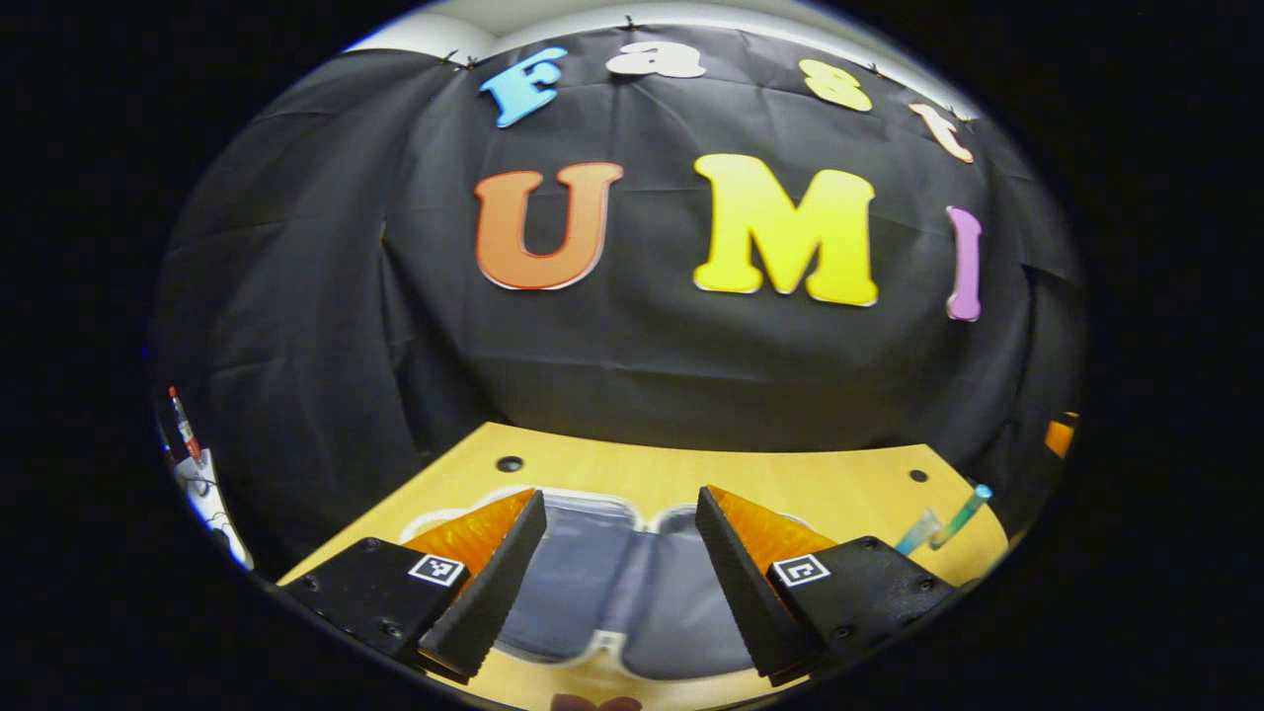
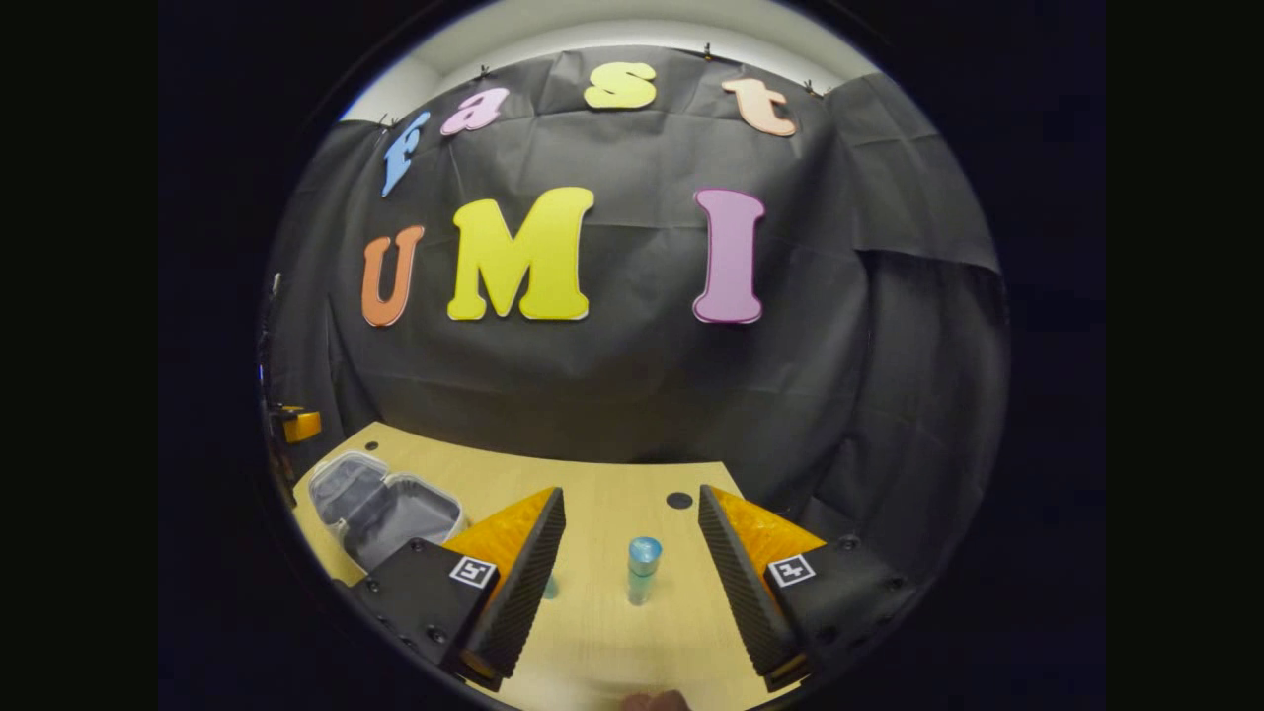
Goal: First open the suitcase, pack the skin care products into it, and then close the suitcase.
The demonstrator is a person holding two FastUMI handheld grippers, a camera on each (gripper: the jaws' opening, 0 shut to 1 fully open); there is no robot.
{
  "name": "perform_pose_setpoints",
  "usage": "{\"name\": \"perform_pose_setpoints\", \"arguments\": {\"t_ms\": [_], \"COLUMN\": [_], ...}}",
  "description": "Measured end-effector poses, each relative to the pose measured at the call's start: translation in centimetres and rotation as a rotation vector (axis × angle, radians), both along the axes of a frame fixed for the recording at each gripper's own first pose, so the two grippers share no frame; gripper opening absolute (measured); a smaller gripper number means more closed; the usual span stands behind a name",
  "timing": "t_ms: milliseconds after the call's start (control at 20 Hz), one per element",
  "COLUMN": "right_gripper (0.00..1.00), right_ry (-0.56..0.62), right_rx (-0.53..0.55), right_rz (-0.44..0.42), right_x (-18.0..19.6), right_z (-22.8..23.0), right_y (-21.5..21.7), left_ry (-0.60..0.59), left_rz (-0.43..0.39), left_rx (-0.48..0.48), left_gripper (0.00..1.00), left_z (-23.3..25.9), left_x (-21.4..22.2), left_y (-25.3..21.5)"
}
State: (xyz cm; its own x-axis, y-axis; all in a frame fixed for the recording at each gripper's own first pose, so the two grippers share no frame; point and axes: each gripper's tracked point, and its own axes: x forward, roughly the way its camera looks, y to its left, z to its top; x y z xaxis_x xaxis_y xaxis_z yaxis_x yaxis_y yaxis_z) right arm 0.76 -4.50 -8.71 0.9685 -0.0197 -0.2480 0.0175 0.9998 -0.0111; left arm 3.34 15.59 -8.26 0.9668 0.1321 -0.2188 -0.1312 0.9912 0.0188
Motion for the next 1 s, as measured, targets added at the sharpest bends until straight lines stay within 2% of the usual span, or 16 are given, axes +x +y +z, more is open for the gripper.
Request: {"name": "perform_pose_setpoints", "arguments": {"t_ms": [200, 450, 700, 1000], "right_gripper": [0.81, 0.81, 0.81, 0.81], "right_ry": [0.021, 0.057, 0.1, 0.151], "right_rx": [-0.016, -0.028, -0.03, -0.052], "right_rz": [0.002, 0.003, 0.008, 0.002], "right_x": [-0.5, -1.4, -2.1, -3.0], "right_z": [-1.5, -2.7, -4.0, -5.2], "right_y": [-3.0, -6.4, -8.3, -10.9], "left_ry": [0.001, 0.053, 0.112, 0.186], "left_rz": [-0.168, -0.312, -0.363, -0.328], "left_rx": [0.012, 0.0, -0.009, -0.012], "left_gripper": [0.97, 0.97, 0.98, 0.98], "left_z": [-0.8, -3.8, -7.6, -13.3], "left_x": [-0.4, -0.3, 0.3, 3.5], "left_y": [-11.3, -21.2, -27.4, -30.6]}}
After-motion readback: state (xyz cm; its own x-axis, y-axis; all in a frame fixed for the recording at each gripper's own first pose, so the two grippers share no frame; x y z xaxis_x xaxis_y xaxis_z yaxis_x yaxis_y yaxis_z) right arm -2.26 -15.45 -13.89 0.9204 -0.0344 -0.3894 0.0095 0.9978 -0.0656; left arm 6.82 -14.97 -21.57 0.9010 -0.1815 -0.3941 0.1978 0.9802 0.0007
